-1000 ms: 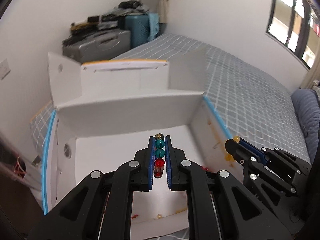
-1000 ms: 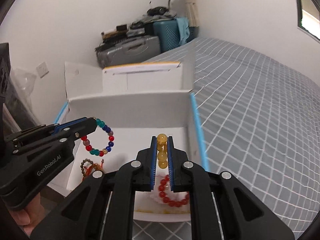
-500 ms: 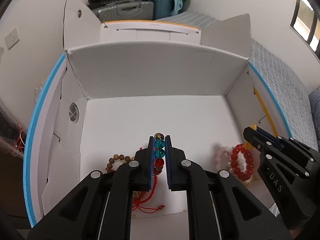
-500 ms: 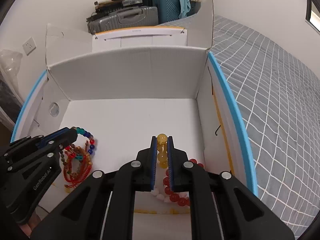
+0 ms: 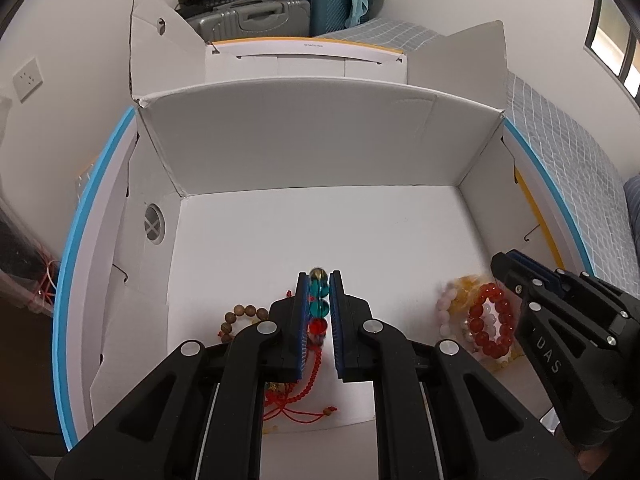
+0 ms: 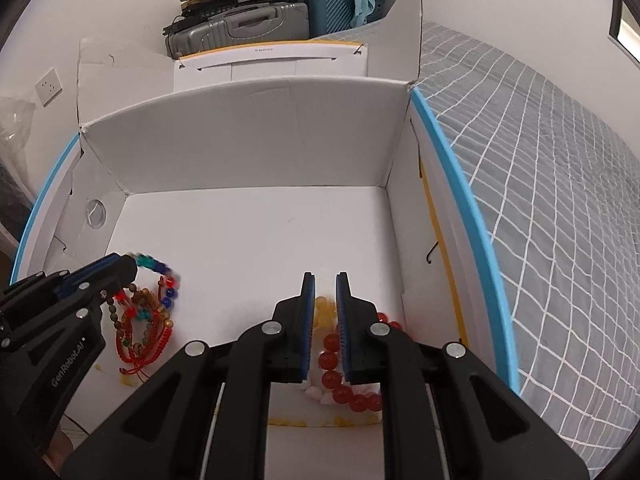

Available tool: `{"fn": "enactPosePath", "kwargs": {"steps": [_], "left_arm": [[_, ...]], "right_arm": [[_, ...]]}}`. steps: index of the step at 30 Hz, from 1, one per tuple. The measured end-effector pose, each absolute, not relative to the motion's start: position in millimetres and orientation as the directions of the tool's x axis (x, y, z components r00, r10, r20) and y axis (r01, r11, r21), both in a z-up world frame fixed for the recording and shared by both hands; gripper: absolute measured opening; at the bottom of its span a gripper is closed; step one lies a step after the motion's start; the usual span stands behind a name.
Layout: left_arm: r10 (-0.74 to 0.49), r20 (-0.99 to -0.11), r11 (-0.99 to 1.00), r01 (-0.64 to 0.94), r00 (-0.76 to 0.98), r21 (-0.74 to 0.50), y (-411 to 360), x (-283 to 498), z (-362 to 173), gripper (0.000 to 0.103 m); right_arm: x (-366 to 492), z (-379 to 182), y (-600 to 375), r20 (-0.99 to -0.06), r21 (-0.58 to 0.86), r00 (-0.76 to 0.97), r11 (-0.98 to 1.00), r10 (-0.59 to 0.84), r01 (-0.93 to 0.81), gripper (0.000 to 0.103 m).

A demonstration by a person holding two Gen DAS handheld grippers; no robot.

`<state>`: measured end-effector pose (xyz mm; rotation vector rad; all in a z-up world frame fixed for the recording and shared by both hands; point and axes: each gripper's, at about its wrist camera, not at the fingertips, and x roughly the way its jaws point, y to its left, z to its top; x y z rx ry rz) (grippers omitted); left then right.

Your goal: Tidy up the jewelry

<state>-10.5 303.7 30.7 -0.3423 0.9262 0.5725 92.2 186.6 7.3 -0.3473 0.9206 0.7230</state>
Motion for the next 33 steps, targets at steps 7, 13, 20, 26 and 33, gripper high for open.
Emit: {"fn": "enactPosePath", "kwargs": {"steps": [7, 13, 20, 26, 33], "left_arm": [[0.342, -0.791, 0.786, -0.615, 0.508, -0.055, 299.6, -27.1, 49.6, 0.050], [0.384, -0.730, 0.776, -0.627, 0.565, -0.077, 286.8, -53.4, 74.1, 0.086], [0.392, -0.702, 0.786, -0.613, 0.594, -0.080, 265.5, -74.0, 80.8, 0.097], [0.407, -0.701, 0.786, -0.616, 0.586, -0.058, 253.4, -95.3, 73.9, 0.097], [0.449, -0.699, 0.769, -0.639, 0.557, -0.014, 250.0, -118.7, 62.1, 0.097]], "right_arm": [[81.9, 29.8, 172.4, -0.766, 0.000, 0.466, 0.724, 0.444, -0.689, 0.052], [62.9, 52.4, 141.9, -0.688, -0.030, 0.542, 0.726, 0.483, -0.687, 0.081], [41.0, 63.9, 103.1, -0.632, 0.006, 0.565, 0.733, 0.530, -0.681, 0.095], [27.1, 59.3, 81.0, -0.636, 0.028, 0.570, 0.754, 0.520, -0.657, 0.095], [20.5, 45.5, 72.6, -0.662, 0.029, 0.558, 0.761, 0.501, -0.648, 0.095]]}}
